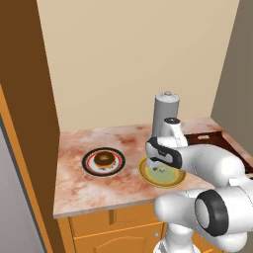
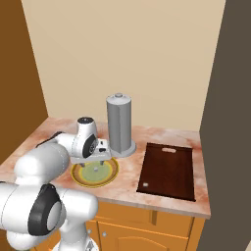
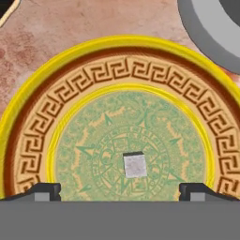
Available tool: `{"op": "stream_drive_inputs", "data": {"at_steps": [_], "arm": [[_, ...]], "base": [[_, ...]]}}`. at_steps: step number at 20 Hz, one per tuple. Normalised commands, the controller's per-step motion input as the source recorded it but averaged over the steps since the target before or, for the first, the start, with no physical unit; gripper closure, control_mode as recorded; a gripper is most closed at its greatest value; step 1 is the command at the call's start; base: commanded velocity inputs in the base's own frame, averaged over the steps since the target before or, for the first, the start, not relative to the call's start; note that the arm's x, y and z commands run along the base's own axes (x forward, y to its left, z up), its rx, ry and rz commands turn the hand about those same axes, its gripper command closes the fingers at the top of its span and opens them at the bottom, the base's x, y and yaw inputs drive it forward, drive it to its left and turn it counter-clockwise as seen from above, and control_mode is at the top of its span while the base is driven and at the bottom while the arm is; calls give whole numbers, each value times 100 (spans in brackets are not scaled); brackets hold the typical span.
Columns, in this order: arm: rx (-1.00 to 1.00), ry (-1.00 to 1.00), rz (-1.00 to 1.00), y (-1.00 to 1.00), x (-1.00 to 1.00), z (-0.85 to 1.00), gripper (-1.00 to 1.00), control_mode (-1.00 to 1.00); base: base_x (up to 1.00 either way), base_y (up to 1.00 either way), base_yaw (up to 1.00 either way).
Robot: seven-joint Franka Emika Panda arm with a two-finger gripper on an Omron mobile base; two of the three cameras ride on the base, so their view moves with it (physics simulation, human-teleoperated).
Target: Move the dessert items from the plates to the tray.
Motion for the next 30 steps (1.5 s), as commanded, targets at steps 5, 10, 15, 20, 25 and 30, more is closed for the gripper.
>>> {"op": "stream_drive_inputs", "data": {"at_steps": [5, 10, 15, 20, 25, 30], "arm": [[0, 0, 0, 0, 6, -20, -100, -100], [0, 0, 0, 0, 13, -2, -100, -100], [0, 0, 0, -1, 15, 0, -100, -100], [0, 0, 0, 0, 1, 0, -100, -100], [0, 0, 0, 0, -2, -5, -100, -100], [0, 0, 0, 0, -12, -12, -100, -100]], "base": [[0, 0, 0], [0, 0, 0], [0, 0, 0], [0, 0, 0], [0, 0, 0], [0, 0, 0]]}}
